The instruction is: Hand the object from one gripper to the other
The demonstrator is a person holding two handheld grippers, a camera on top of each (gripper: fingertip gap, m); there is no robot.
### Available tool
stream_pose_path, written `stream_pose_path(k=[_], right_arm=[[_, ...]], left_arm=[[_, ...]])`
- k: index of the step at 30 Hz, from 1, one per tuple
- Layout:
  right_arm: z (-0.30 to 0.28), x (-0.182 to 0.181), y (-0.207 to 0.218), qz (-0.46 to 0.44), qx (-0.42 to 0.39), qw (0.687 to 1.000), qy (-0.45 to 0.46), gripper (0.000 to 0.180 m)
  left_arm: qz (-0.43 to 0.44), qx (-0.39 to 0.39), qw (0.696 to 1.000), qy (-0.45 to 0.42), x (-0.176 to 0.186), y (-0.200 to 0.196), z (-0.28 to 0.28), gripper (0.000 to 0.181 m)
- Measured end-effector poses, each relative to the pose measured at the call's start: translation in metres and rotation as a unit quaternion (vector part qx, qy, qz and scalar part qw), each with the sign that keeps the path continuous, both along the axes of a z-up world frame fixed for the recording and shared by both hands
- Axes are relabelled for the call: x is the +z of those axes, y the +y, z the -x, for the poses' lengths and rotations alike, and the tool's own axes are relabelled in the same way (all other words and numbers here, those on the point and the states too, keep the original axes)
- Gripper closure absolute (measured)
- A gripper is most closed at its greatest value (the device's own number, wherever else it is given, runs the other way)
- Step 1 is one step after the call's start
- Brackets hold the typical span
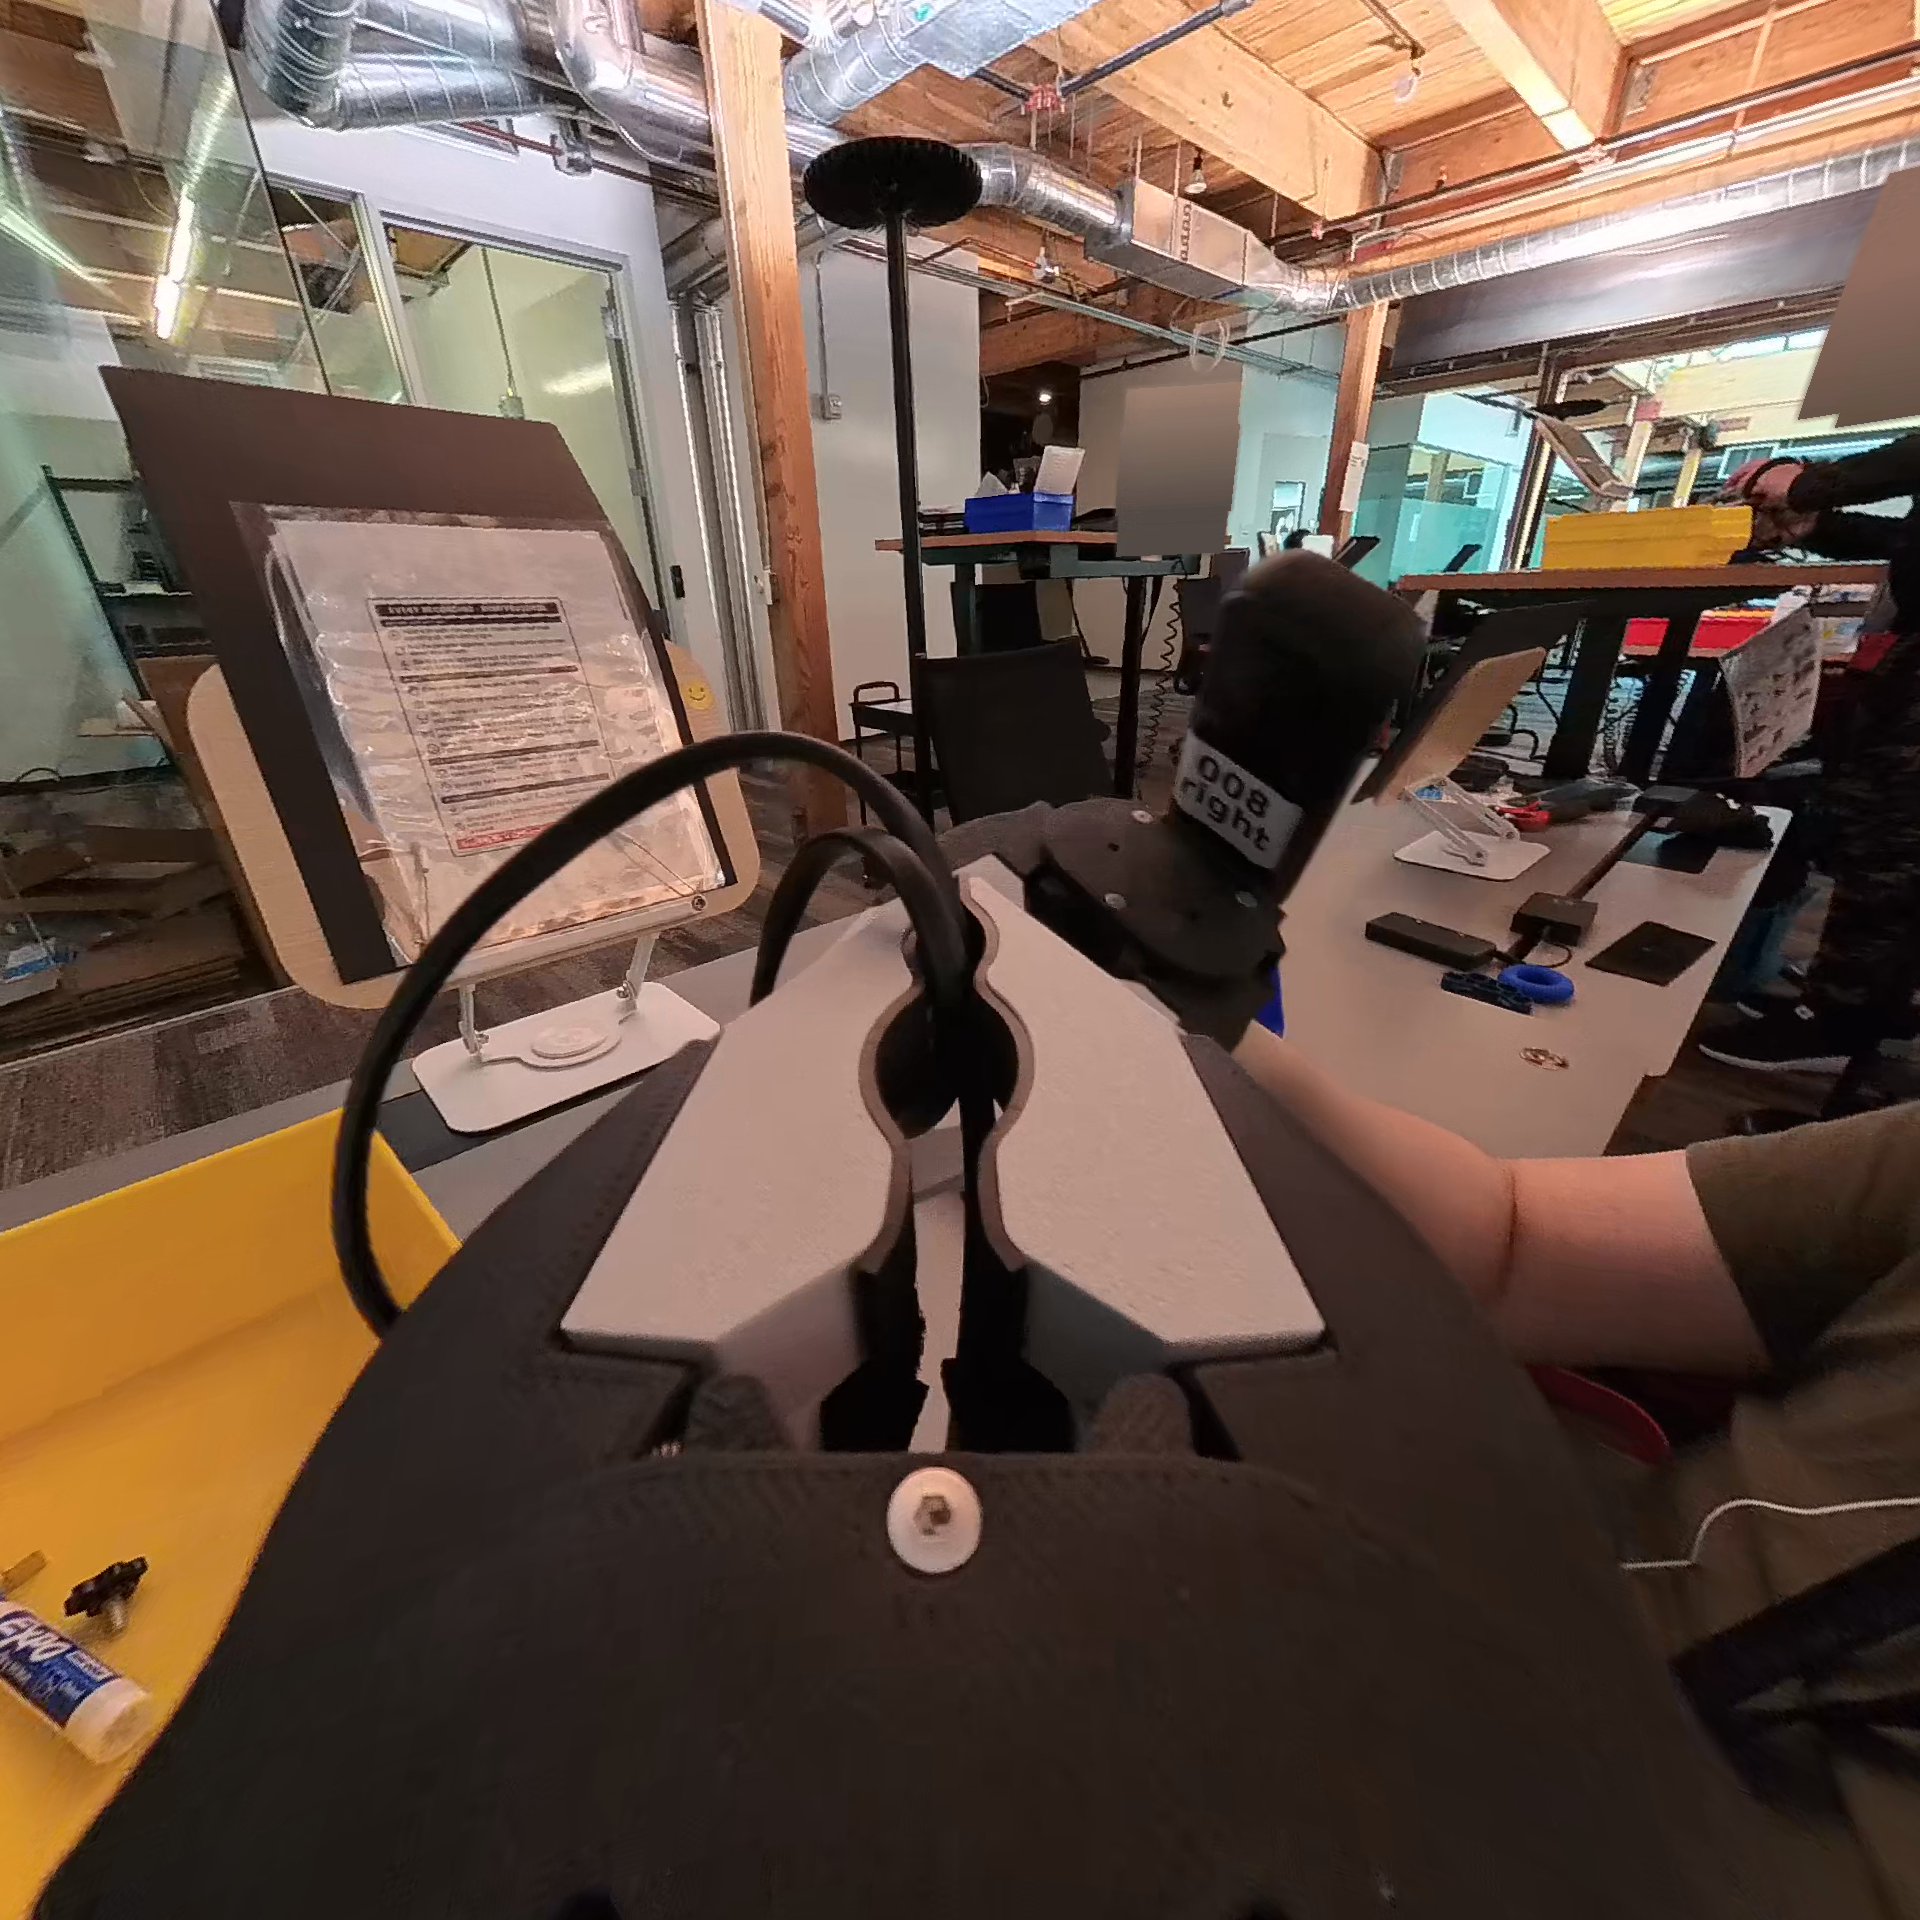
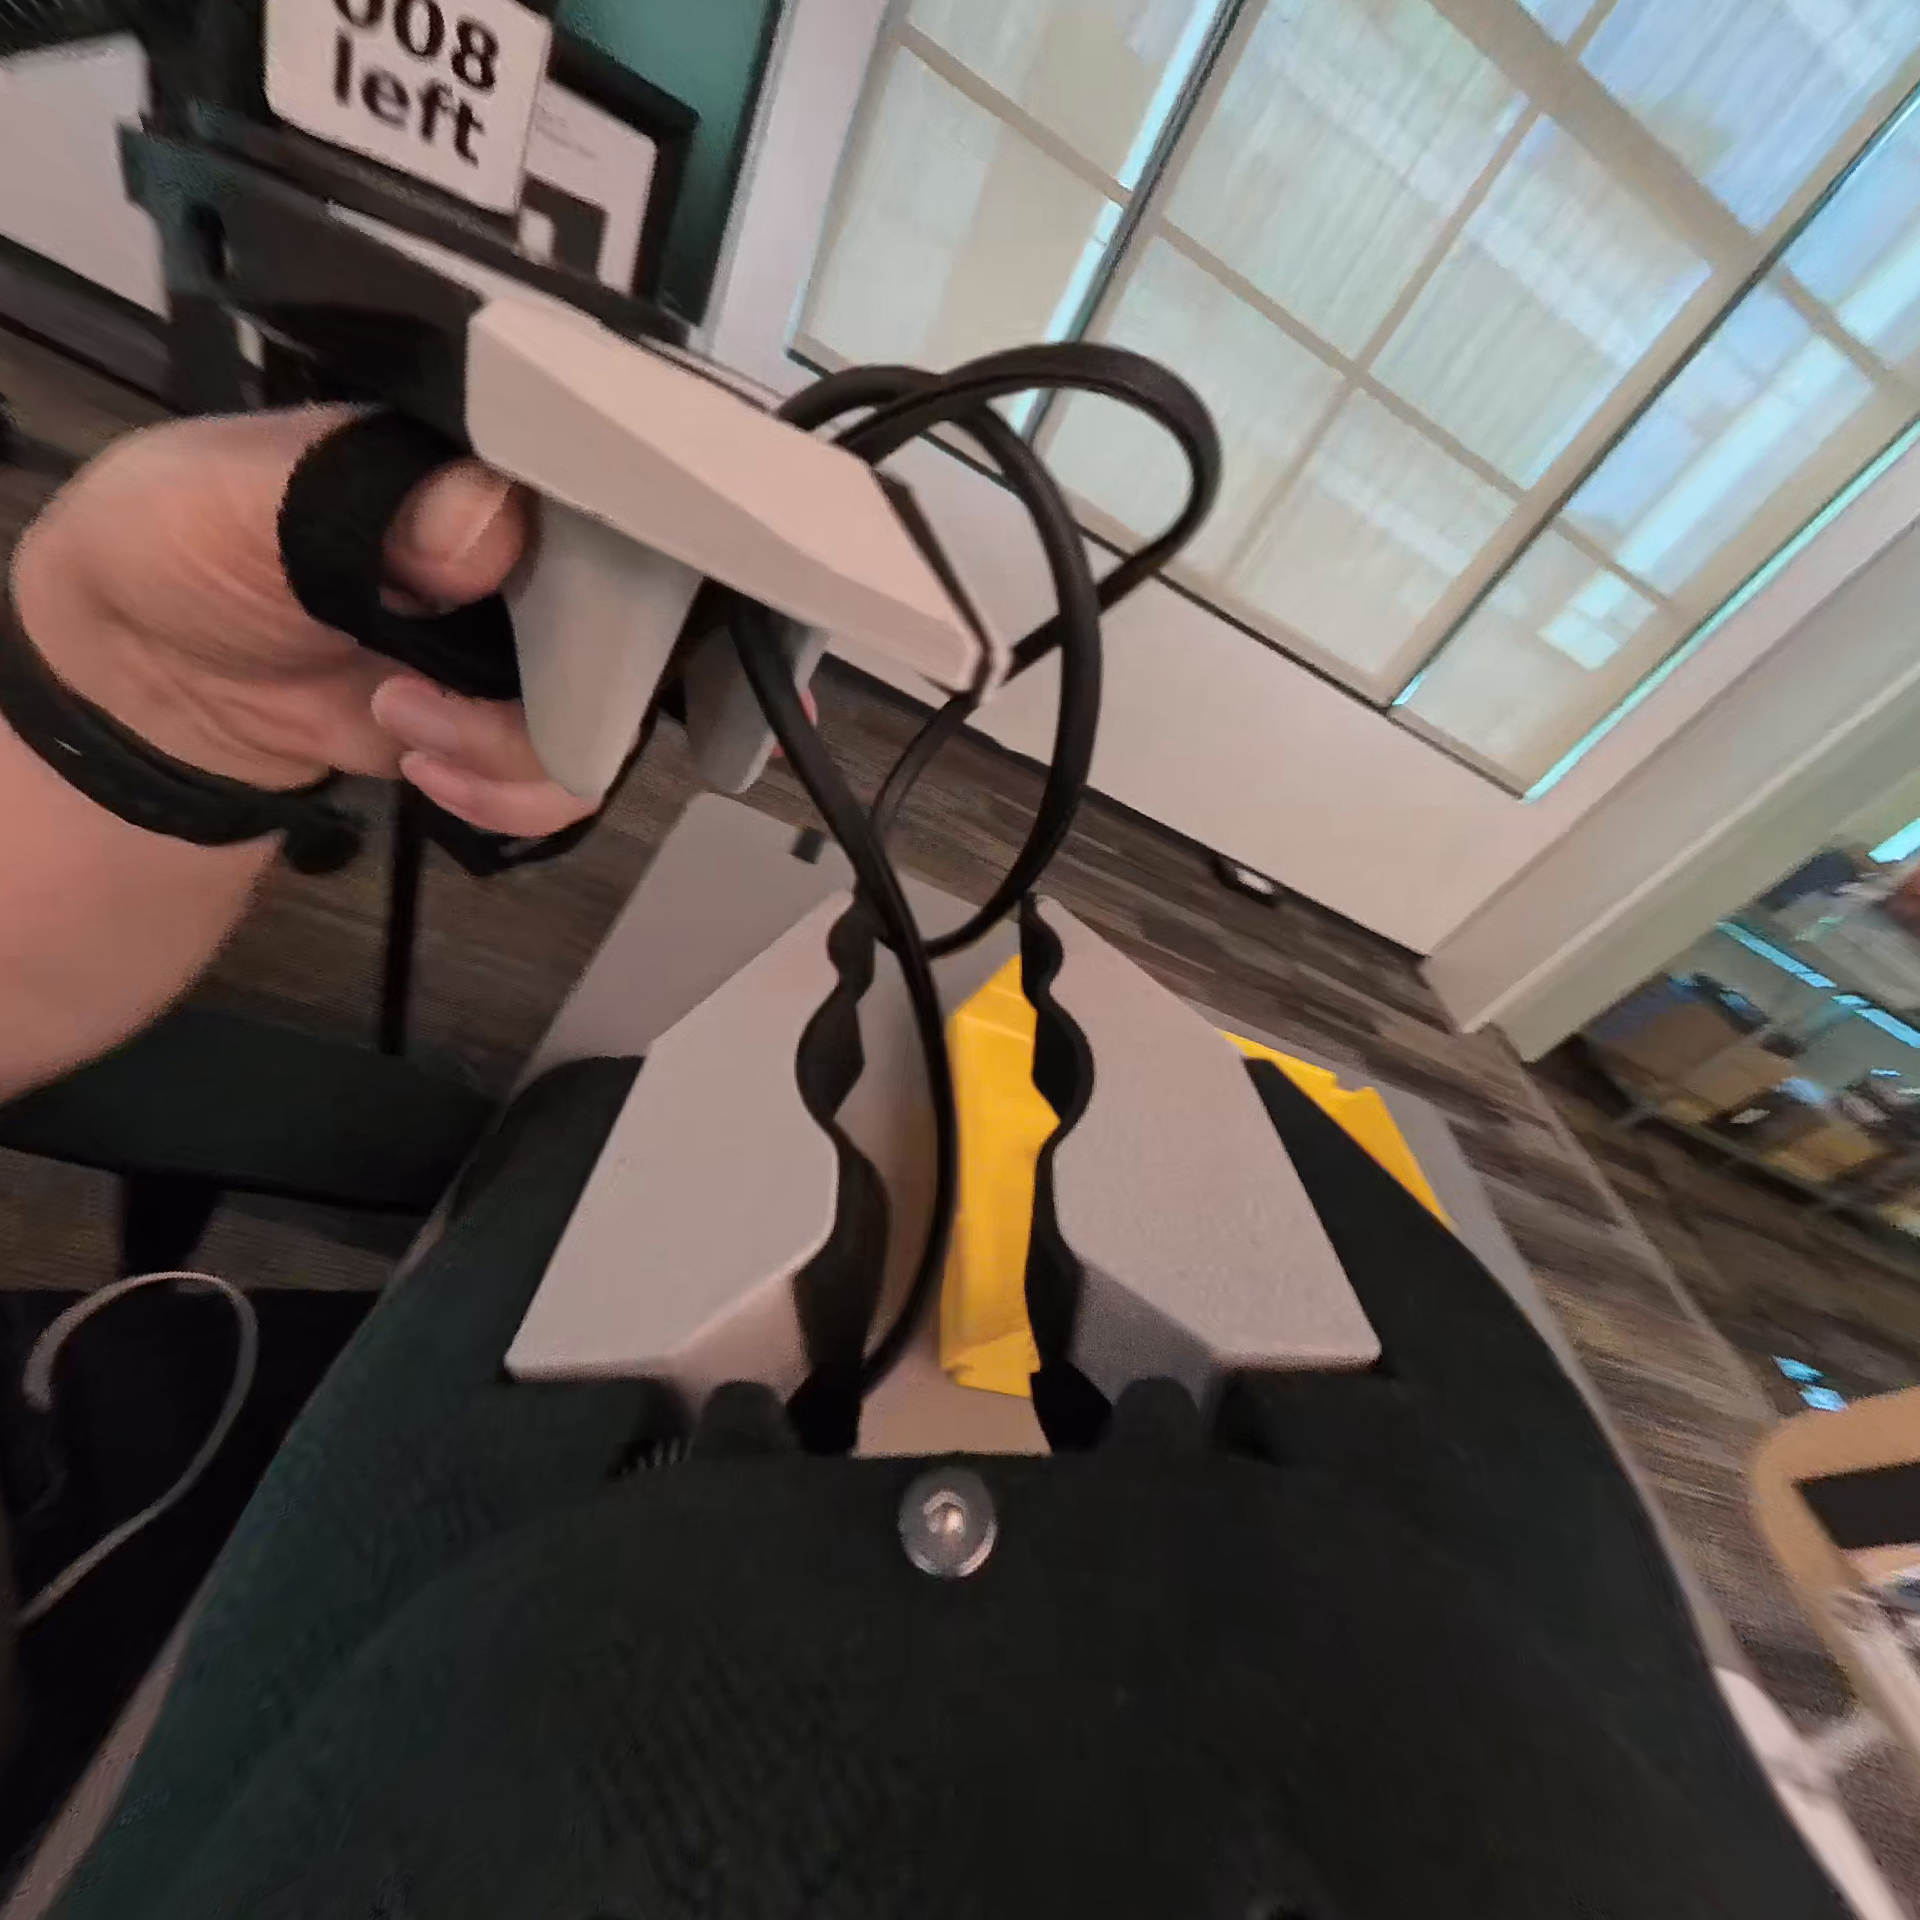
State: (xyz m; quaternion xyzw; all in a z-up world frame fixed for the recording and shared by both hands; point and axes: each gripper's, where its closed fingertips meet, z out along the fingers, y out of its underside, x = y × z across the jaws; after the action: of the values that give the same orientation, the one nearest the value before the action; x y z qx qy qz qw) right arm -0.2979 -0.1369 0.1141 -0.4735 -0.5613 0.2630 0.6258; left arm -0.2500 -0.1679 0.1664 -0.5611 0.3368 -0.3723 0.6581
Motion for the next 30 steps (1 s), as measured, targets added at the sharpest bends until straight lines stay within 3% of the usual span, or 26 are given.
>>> stream_pose_path(k=[5,7,8,11,17,24,30], right_arm=[[0.001,0.003,-0.007,0.085,0.054,0.995,0.030,0.156],[0.001,0.002,-0.003,0.117,0.057,0.991,0.039,0.142],[0.002,0.001,-0.005,0.133,0.069,0.988,0.038,0.143],[-0.001,0.003,-0.009,0.160,0.102,0.980,0.051,0.168],[-0.009,0.005,-0.007,0.199,0.116,0.972,0.043,0.176],[-0.033,0.005,0.023,0.232,0.071,0.969,0.046,0.177],[-0.085,0.016,0.079,0.269,-0.005,0.957,0.105,0.178]], left_arm=[[-0.009,-0.007,1.000,0.010,-0.001,-0.007,-0.001,0.181],[-0.011,-0.017,1.000,0.012,-0.002,-0.011,-0.004,0.181],[-0.009,-0.026,1.000,0.010,-0.002,-0.013,-0.005,0.181],[-0.002,-0.040,0.999,0.007,-0.004,-0.015,-0.007,0.181],[0.009,-0.021,1.000,0.011,-0.010,-0.003,-0.003,0.180],[0.024,-0.009,1.000,0.015,-0.026,0.004,-0.001,0.126],[0.007,0.027,0.998,0.064,-0.060,0.002,0.007,0.119]])
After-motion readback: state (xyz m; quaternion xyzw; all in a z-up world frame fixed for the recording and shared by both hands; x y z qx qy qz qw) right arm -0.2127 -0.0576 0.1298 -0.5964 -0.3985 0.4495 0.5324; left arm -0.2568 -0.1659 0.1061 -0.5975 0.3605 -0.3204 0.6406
